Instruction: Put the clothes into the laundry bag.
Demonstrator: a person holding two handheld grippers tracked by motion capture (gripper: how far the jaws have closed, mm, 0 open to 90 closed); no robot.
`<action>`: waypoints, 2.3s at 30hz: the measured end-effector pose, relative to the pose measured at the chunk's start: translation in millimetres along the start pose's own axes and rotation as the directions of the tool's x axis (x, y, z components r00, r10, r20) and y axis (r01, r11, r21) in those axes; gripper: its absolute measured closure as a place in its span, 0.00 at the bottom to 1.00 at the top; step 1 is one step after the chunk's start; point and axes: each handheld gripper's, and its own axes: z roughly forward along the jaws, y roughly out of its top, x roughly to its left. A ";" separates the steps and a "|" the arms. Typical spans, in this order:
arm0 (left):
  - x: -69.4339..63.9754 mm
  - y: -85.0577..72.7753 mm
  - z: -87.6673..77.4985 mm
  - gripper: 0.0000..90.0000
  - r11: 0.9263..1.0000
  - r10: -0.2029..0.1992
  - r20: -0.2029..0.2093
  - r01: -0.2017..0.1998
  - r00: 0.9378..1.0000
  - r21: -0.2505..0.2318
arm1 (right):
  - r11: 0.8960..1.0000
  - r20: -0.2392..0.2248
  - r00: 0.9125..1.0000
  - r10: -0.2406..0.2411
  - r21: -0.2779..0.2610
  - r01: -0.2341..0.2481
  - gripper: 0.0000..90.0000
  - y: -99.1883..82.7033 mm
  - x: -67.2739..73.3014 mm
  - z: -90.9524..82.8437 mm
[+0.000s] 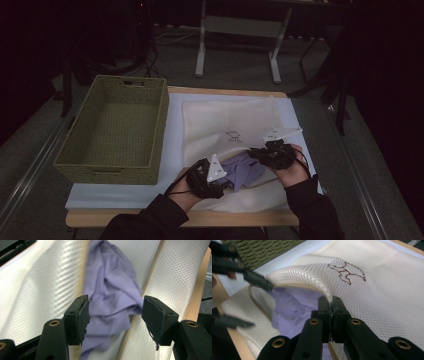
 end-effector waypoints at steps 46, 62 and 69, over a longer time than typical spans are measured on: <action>10.3 -58.6 -39.3 0.61 0.999 -0.043 0.092 0.044 0.995 -0.006 | 1.000 -0.044 0.999 0.018 0.002 -0.018 0.97 -37.2 7.4 -2.5; -34.1 -16.1 42.5 0.82 0.993 0.114 0.206 -0.116 0.972 -0.001 | 0.999 -0.045 0.999 0.024 -0.023 -0.025 0.98 -24.4 3.6 -7.4; -33.6 -13.4 73.5 0.95 0.979 0.157 0.114 -0.169 0.981 0.112 | 0.999 -0.052 0.998 0.033 -0.029 -0.034 0.98 -25.4 3.0 -5.4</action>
